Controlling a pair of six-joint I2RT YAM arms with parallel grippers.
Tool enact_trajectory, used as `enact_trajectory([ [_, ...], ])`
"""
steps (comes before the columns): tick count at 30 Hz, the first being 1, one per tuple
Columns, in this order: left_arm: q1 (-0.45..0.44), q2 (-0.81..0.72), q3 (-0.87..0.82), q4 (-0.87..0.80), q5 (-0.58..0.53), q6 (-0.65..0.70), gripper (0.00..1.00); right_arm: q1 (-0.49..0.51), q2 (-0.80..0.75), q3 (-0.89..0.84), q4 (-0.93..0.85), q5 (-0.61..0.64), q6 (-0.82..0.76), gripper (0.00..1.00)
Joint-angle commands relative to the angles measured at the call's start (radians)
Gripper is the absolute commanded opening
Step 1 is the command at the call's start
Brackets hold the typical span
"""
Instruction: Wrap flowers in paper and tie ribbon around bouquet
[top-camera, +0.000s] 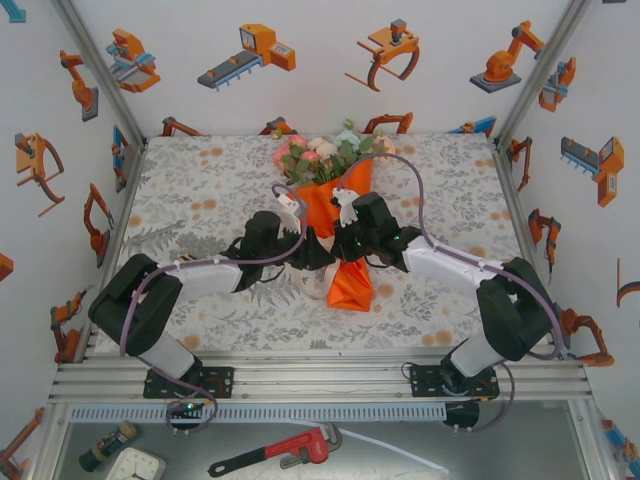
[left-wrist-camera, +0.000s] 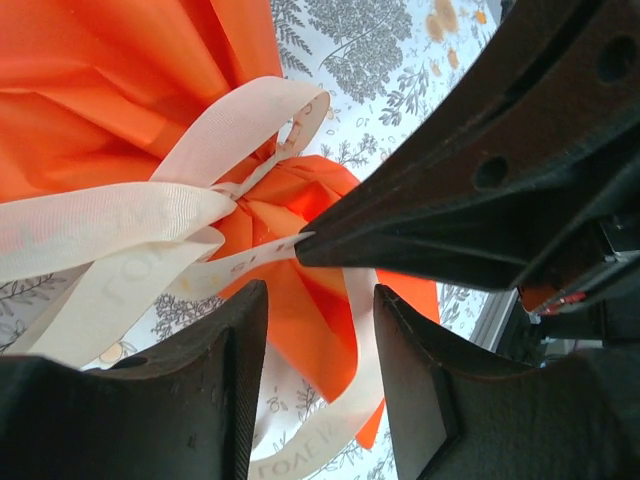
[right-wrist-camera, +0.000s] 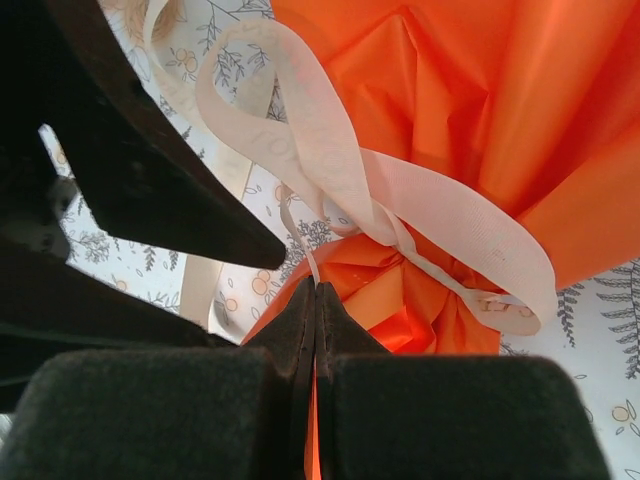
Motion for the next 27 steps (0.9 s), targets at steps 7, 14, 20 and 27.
enact_trajectory([
  [7,-0.006,0.105,0.029,0.176,0.092,-0.117,0.37,-0.004,0.024,0.039,0.042,-0.041,0.064,0.0],
  [14,-0.006,0.129,0.025,0.241,0.074,-0.161,0.09,-0.005,0.019,0.042,0.03,-0.038,0.061,0.0],
  [20,0.008,0.092,0.02,0.214,0.033,-0.152,0.0,-0.025,-0.066,0.066,-0.07,0.039,0.081,0.27],
  [27,0.011,0.085,0.05,0.144,0.001,-0.138,0.0,-0.172,-0.154,-0.038,-0.063,0.107,0.178,0.35],
])
